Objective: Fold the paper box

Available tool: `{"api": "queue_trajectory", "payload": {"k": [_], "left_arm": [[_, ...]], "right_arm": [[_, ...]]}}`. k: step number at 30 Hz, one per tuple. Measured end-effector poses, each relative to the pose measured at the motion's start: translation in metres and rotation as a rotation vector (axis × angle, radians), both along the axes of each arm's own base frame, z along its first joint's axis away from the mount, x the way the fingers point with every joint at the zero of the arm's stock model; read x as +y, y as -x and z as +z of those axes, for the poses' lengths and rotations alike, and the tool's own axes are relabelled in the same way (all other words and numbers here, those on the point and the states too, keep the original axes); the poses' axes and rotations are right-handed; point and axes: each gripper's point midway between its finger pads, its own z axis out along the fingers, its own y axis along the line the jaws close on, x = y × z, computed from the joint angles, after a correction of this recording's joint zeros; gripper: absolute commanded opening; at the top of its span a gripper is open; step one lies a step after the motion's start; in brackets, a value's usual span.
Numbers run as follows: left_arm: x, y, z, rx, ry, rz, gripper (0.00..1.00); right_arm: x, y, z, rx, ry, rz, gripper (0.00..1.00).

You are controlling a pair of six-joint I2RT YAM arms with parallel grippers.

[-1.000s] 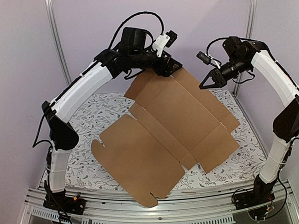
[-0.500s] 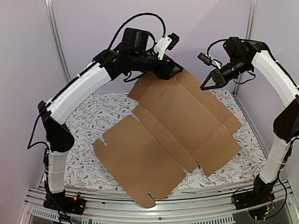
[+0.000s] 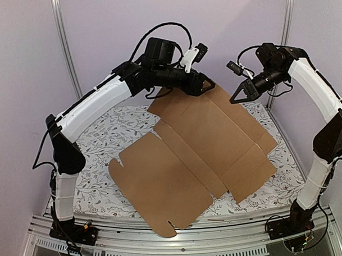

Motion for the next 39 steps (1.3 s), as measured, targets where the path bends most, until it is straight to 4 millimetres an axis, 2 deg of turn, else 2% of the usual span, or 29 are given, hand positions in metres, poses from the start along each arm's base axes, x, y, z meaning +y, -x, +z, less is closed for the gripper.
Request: {"api": "queue_trajectory", "payload": {"k": [5, 7, 12, 18, 21, 23, 27, 30, 33, 36, 39], "left_arm": [[-0.007, 0.000, 0.000, 0.029, 0.035, -0.004, 0.54], [-0.009, -0.001, 0.000, 0.043, 0.055, 0.000, 0.58], [-0.018, -0.005, -0.006, 0.087, 0.109, 0.014, 0.62], [-0.020, -0.002, -0.020, 0.079, 0.075, 0.011, 0.75], [-0.006, 0.007, -0.024, 0.040, 0.009, 0.007, 0.80], [0.011, 0.016, -0.018, 0.002, -0.031, 0.004, 0.81], [0.048, 0.023, 0.021, -0.095, -0.028, 0.026, 0.79], [0.075, 0.007, 0.051, -0.152, 0.009, 0.079, 0.76], [0.091, -0.020, 0.060, -0.182, 0.011, 0.133, 0.74], [0.090, -0.043, 0.051, -0.189, -0.018, 0.157, 0.71], [0.075, -0.055, 0.023, -0.172, -0.073, 0.138, 0.71]], "right_arm": [[0.001, 0.004, 0.002, 0.006, -0.010, 0.007, 0.00], [0.001, 0.006, 0.002, 0.008, -0.014, 0.009, 0.00], [0.000, 0.012, 0.002, 0.022, -0.019, 0.012, 0.00], [-0.003, 0.017, -0.010, 0.036, 0.002, 0.031, 0.00], [-0.003, 0.020, -0.011, -0.007, 0.007, 0.066, 0.00], [-0.004, 0.022, -0.011, -0.044, 0.011, 0.096, 0.00], [-0.004, 0.025, -0.010, -0.111, 0.014, 0.153, 0.00], [-0.004, 0.026, -0.009, -0.155, 0.016, 0.188, 0.00], [-0.004, 0.026, -0.007, -0.185, 0.019, 0.211, 0.00], [-0.003, 0.028, -0.006, -0.202, 0.020, 0.226, 0.00], [-0.002, 0.031, -0.003, -0.219, 0.018, 0.237, 0.00]]}}
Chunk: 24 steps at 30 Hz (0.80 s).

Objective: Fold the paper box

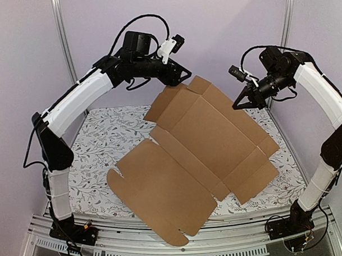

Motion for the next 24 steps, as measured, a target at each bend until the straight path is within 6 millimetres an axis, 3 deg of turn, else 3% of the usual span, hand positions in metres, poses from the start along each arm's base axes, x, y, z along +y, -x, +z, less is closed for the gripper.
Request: {"api": "queue_trajectory", "payload": {"k": [3, 15, 24], "left_arm": [[-0.008, -0.002, -0.038, 0.043, -0.087, -0.029, 0.71], [-0.031, 0.033, -0.048, -0.024, -0.180, -0.178, 0.74], [-0.037, 0.043, -0.050, -0.065, -0.213, -0.233, 0.74]], "right_arm": [[0.000, 0.004, 0.003, -0.013, 0.005, 0.003, 0.00], [0.003, 0.005, 0.000, -0.005, 0.022, 0.000, 0.00], [0.008, 0.010, -0.002, 0.004, 0.031, 0.009, 0.00]]}}
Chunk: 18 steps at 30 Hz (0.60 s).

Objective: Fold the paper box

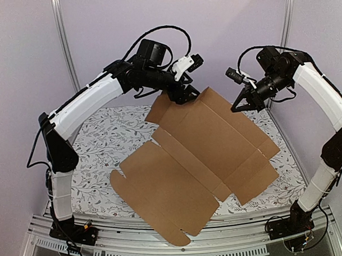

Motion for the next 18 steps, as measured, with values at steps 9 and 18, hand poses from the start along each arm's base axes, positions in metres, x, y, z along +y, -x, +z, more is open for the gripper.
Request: {"api": "queue_trajectory", "payload": {"k": [9, 18], "left_arm": [[-0.004, 0.013, -0.003, 0.007, -0.008, -0.081, 0.63], [-0.010, 0.032, -0.005, 0.024, -0.005, -0.188, 0.58]], "right_arm": [[0.002, 0.007, -0.002, 0.017, 0.002, 0.022, 0.00], [0.009, 0.018, -0.005, -0.025, 0.008, 0.105, 0.00]]}}
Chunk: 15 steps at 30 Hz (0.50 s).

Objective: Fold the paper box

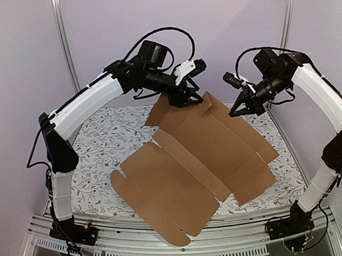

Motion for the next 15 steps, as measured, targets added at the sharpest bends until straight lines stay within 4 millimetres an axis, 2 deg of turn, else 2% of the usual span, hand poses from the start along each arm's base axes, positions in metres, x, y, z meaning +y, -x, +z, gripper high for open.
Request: {"api": "queue_trajectory", "payload": {"k": [3, 11, 15], "left_arm": [[-0.004, 0.011, 0.001, 0.015, 0.012, -0.052, 0.60], [-0.020, 0.049, 0.004, 0.036, 0.031, -0.179, 0.46], [-0.021, 0.053, 0.004, 0.039, 0.033, -0.194, 0.38]], "right_arm": [[0.002, 0.004, 0.001, -0.019, -0.001, 0.023, 0.00], [0.012, 0.008, 0.010, -0.078, -0.043, 0.085, 0.00], [0.017, 0.011, 0.013, -0.098, -0.057, 0.114, 0.00]]}}
